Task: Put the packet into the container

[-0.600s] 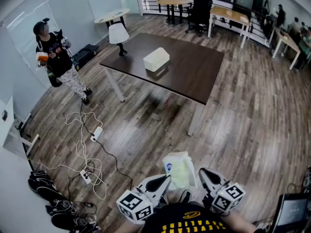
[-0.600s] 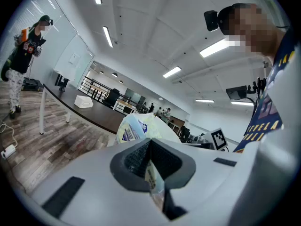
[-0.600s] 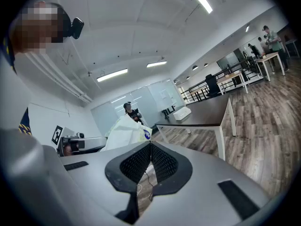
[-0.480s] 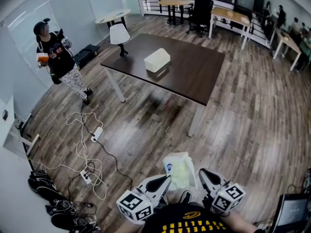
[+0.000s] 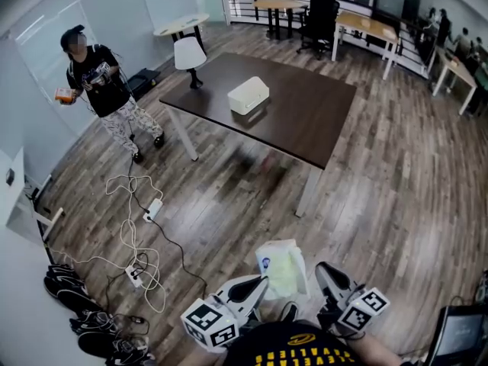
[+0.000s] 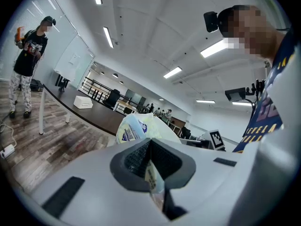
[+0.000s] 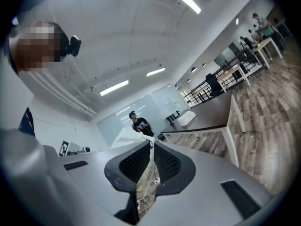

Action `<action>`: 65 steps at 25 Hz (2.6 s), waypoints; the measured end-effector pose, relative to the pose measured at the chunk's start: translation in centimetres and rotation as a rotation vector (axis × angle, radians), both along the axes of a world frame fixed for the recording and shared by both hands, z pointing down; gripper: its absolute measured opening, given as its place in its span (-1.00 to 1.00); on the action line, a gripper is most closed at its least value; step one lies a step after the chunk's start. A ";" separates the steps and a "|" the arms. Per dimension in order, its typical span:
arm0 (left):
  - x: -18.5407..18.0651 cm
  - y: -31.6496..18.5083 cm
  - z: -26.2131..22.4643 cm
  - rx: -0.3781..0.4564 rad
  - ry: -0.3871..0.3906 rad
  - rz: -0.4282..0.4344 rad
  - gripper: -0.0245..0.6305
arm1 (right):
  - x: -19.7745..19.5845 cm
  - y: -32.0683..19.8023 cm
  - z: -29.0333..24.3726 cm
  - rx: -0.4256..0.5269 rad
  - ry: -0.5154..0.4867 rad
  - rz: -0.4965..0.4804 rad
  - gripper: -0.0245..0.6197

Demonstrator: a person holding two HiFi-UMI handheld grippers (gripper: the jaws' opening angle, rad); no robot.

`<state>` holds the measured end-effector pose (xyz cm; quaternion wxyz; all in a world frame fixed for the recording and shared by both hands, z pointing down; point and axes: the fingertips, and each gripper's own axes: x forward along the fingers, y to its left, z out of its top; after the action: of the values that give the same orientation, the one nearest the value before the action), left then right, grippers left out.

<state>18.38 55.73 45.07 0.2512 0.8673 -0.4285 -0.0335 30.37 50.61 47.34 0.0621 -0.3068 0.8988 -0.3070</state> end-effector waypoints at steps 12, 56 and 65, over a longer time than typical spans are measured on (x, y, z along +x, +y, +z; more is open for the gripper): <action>0.2 -2.3 -3.5 0.065 0.038 -0.045 -0.93 | -0.1 -4.4 0.9 -0.149 -0.209 -0.285 -0.44; -25.4 -31.5 -0.1 -0.086 0.347 0.125 -0.17 | -25.6 -29.6 0.7 -0.241 -0.373 -0.224 -0.05; -22.1 -40.7 2.1 -0.147 0.292 0.135 0.27 | -28.2 -38.0 0.9 -0.228 -0.328 -0.269 -0.05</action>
<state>-3.71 14.98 47.19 0.3751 0.8593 -0.3295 -0.1108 2.22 12.58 48.26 0.1306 -0.1357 0.8690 -0.4576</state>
